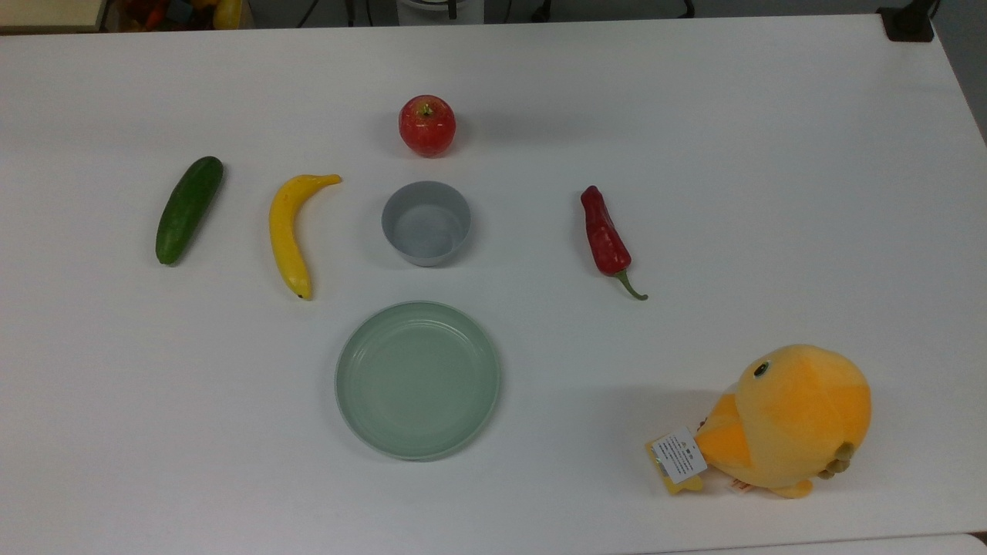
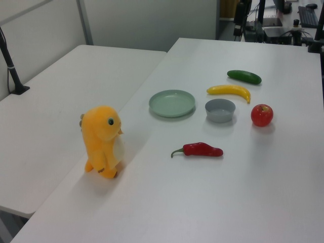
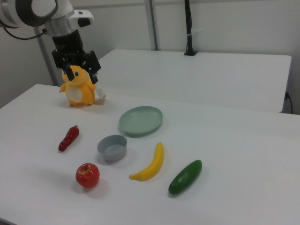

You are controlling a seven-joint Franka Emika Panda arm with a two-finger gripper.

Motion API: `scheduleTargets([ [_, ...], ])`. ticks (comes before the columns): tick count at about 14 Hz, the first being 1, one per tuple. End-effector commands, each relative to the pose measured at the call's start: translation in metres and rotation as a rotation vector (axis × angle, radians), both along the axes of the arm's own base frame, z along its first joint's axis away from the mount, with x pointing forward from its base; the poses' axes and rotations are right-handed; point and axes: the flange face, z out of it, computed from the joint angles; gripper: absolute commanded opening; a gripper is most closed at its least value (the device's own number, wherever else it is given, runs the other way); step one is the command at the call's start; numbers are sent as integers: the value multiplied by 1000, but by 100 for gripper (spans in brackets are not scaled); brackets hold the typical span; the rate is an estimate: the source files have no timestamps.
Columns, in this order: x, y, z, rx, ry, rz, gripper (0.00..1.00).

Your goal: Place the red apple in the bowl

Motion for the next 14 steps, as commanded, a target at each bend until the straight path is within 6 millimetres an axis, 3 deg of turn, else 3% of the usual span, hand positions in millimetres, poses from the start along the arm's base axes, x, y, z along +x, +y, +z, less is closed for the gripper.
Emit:
scheduleTargets([
  [1, -7, 4, -1, 15, 5, 22, 100],
  [14, -10, 4, -2, 14, 24, 18, 100],
])
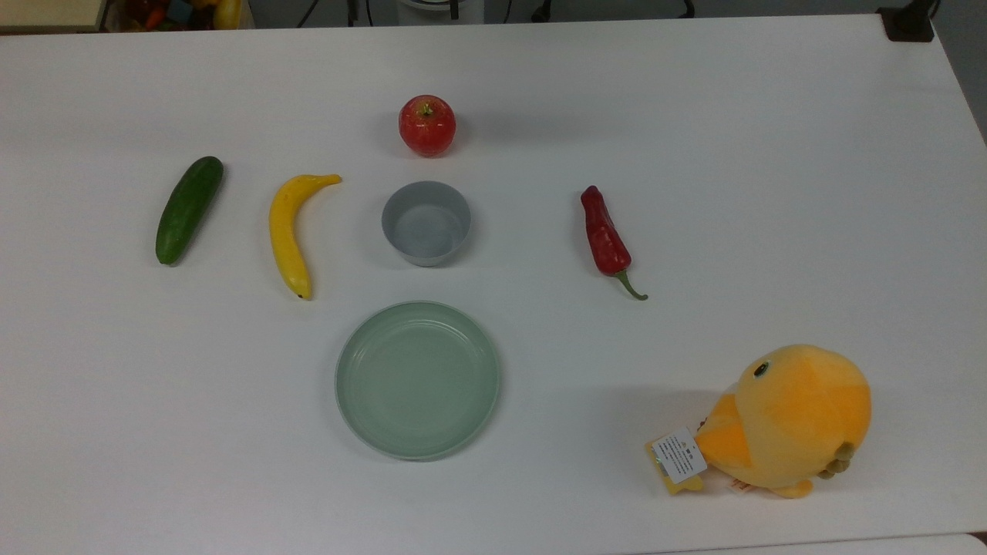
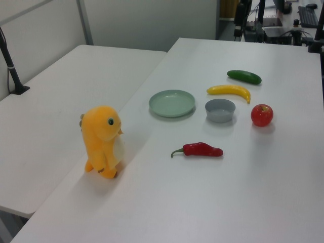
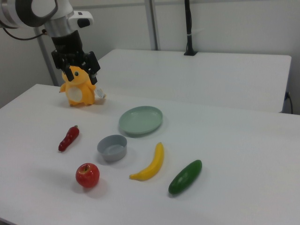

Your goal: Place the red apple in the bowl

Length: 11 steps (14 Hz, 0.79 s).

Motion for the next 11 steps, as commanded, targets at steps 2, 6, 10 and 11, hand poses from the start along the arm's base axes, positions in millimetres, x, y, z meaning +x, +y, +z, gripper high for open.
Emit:
scheduleTargets([
  [2, -9, 3, 0, 15, 19, 15, 100],
  [6, -18, 2, -6, 7, 97, 29, 100],
  [10, -35, 1, -40, -6, 285, 76, 100],
  [11, -48, 0, -56, -14, 398, 145, 100],
])
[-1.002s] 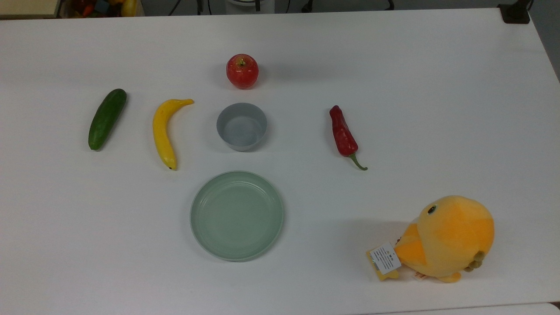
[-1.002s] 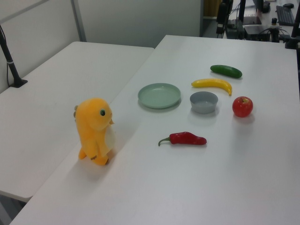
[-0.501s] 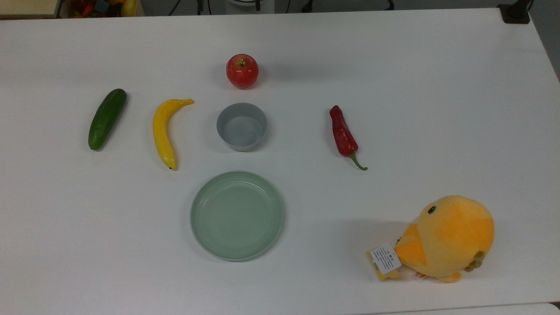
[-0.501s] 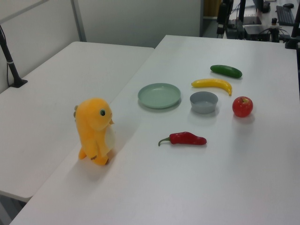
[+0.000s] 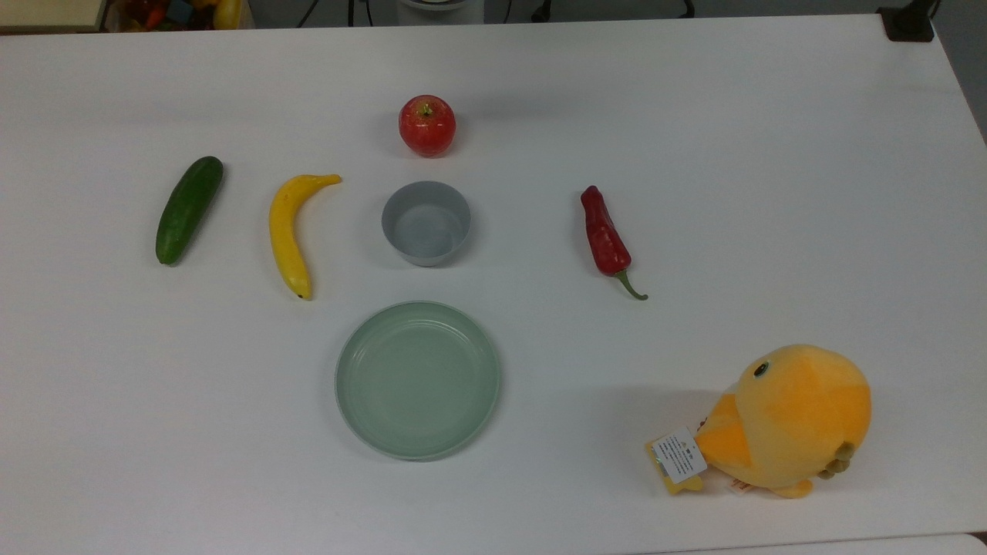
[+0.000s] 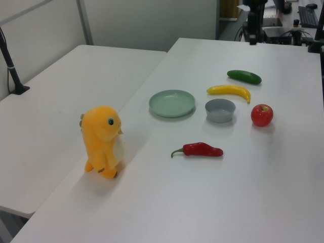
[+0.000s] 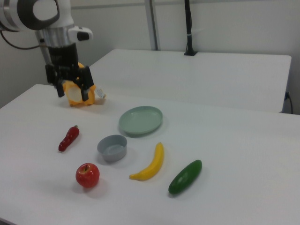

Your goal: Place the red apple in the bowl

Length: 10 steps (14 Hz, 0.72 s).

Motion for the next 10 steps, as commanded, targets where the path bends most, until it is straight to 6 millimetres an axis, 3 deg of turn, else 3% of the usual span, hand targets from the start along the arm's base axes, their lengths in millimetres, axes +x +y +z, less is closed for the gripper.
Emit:
scheduleTargets([
  [1, -36, 4, -48, 15, 268, 153, 100],
  [3, -54, 8, -88, 12, 355, 177, 100],
  [10, -73, 3, -169, -3, 307, 197, 100],
])
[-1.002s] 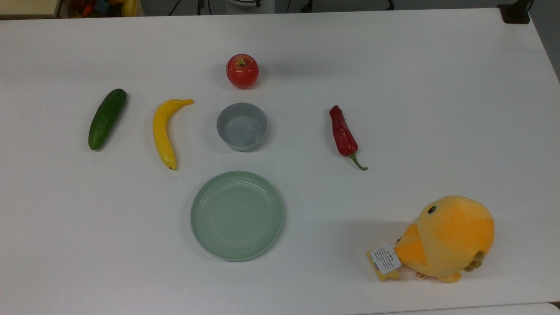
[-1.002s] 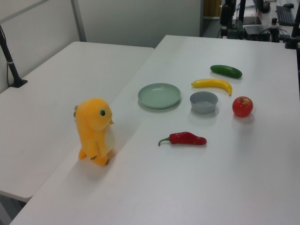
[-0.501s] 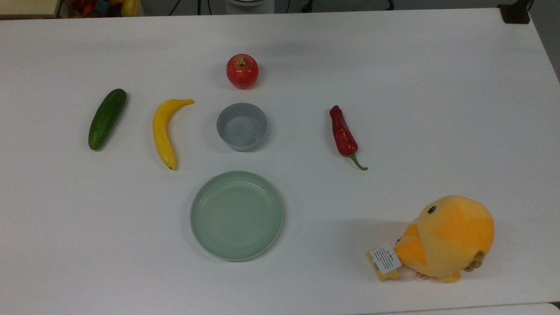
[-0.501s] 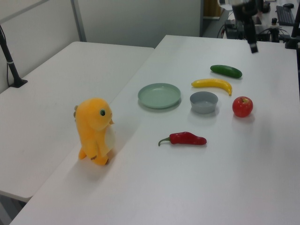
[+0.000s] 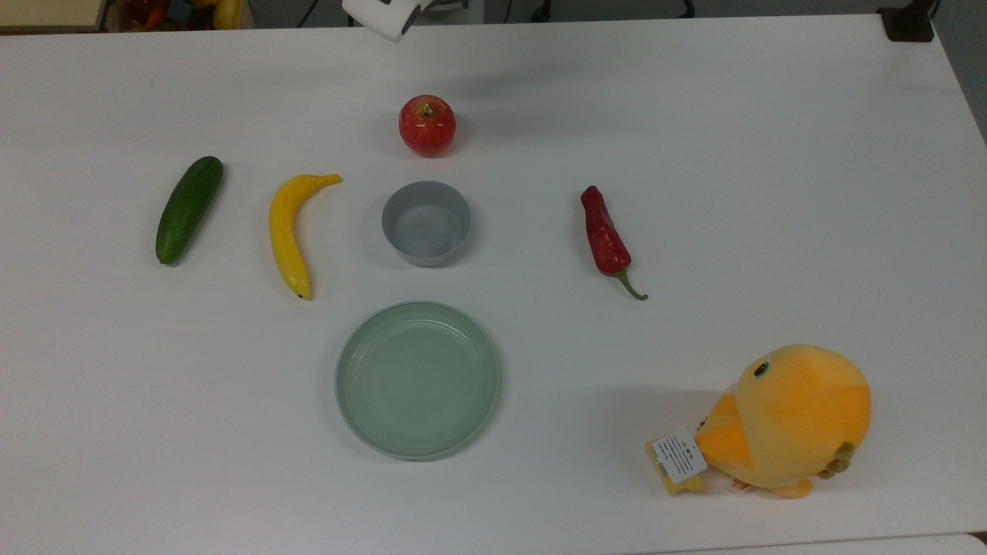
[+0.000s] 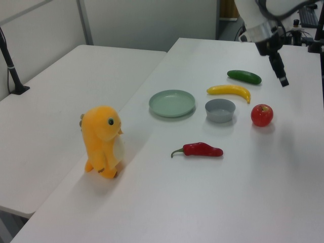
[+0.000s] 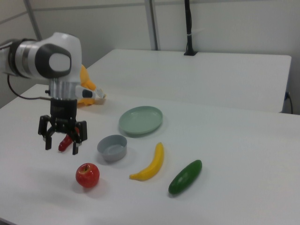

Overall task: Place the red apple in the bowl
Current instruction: 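Move the open gripper over the red apple and lower onto it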

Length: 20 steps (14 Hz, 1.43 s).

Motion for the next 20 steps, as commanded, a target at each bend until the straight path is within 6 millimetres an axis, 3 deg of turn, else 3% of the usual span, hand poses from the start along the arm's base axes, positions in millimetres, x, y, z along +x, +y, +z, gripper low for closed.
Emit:
scheduleTargets([
  [1, -29, -3, -31, -7, -72, 31, 100],
  [7, -33, -14, -80, -11, -326, -65, 100],
  [13, -31, -15, -106, 11, -509, -85, 100],
  [19, -29, -11, -122, 13, -495, -77, 100],
  [20, -29, -10, -121, 13, -497, -76, 93],
])
